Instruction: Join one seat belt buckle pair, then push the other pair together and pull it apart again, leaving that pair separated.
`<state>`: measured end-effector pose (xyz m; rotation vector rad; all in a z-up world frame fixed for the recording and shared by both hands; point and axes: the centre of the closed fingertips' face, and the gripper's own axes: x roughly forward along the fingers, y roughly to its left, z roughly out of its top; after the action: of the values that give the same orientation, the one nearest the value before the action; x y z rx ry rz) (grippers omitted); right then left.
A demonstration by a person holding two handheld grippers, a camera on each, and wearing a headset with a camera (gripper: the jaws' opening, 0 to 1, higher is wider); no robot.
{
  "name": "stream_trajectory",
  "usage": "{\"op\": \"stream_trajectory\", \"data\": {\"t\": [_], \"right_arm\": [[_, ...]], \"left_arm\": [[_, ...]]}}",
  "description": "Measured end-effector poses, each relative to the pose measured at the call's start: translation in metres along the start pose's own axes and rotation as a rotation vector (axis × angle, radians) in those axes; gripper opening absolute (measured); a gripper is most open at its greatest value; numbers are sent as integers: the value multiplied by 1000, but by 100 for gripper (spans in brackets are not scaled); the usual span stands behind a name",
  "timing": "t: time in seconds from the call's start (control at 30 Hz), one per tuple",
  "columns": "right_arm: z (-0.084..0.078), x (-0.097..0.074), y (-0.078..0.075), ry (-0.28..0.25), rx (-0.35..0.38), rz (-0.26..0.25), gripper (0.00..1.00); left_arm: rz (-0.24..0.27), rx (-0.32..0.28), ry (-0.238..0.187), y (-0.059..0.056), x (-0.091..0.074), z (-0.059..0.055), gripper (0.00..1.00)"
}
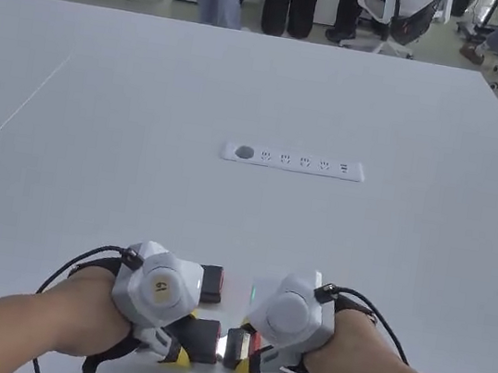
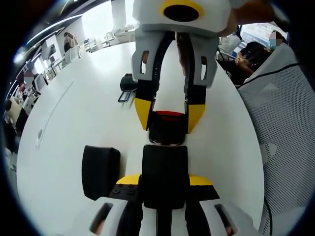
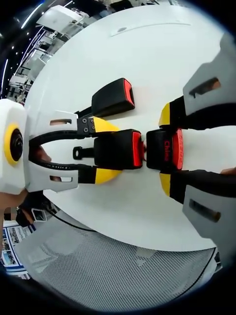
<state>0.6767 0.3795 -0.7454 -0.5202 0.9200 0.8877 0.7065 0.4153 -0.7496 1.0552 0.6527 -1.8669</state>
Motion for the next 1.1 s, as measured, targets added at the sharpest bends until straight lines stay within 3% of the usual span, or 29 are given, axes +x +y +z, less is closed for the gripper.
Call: {"op": "stream_trajectory", "data": {"t": [0.47,0.73,1.1], "right_arm": [[-1,0,1,7,0,5,28],[-1,-1,0,-23,23,2,30],[1,1,5,-23,12,2,30]], "left_arm": [[0,-12,-17,0,0,2,32],[7,0,-7,-1,1,1,32],[16,-5,-3,-4,-1,-1,33]]}}
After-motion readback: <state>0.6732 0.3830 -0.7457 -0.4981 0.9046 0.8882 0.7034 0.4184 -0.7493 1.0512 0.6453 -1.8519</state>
